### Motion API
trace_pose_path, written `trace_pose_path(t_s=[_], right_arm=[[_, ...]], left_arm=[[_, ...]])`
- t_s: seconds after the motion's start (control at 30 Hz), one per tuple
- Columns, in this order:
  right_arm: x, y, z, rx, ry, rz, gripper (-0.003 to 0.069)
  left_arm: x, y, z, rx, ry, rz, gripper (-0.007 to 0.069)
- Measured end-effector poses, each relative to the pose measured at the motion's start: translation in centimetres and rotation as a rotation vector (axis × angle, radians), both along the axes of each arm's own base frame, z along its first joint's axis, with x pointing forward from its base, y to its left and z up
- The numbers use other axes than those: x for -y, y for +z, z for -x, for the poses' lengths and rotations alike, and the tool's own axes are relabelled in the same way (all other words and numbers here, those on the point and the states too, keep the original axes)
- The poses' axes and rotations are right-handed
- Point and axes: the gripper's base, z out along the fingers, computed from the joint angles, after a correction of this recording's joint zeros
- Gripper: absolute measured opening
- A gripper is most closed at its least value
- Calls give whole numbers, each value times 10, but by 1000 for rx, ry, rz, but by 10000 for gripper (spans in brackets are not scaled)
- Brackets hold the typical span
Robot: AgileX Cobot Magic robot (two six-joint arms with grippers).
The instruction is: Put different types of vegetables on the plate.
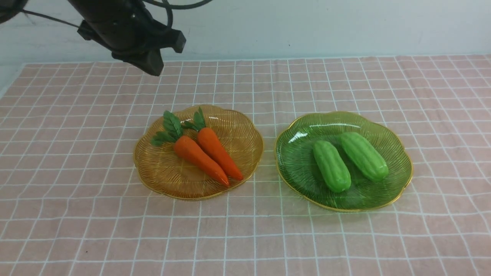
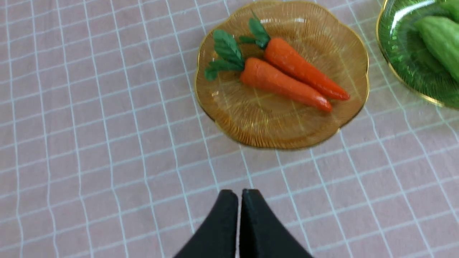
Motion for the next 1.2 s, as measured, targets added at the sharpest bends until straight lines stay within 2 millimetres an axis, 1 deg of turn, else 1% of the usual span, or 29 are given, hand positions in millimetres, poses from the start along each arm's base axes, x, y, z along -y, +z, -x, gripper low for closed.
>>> trace_pose_path(t_s=[0.1,0.13,0.23,0.27,0.3,0.4,0.53,0.57,0.67,0.73,0.83,0.9,1.0,1.2], right_arm=[[0,0,0,0,0,0,-15],[0,0,0,0,0,0,-15],[0,0,0,0,0,0,-15],[0,0,0,0,0,0,-15],[0,0,0,0,0,0,-15],[0,0,0,0,0,0,-15],[0,0,0,0,0,0,-15],[0,0,0,0,0,0,-15],[0,0,0,0,0,0,-15],[0,0,0,0,0,0,-15],[0,0,0,0,0,0,-15],[0,0,0,0,0,0,-15],[0,0,0,0,0,0,-15],[0,0,0,0,0,0,-15]], left_arm=[[-8,-14,35,6,6,7,-3],[-10,-18,43,17,11,14,-3],[-16,-33,79,141,49,111,-3],[-16,-34,83,174,55,137,-3],[-18,-39,92,212,60,165,-3],[-20,-49,106,333,73,243,-3],[-23,-68,122,467,83,328,-3],[-24,-80,126,505,86,352,-3],[-25,-103,126,547,93,376,-3],[-24,-123,122,520,100,369,-3],[-23,-141,117,473,106,352,-3],[-23,-149,116,453,106,332,-3],[-25,-168,112,417,103,262,-3],[-27,-188,110,406,94,187,-3]])
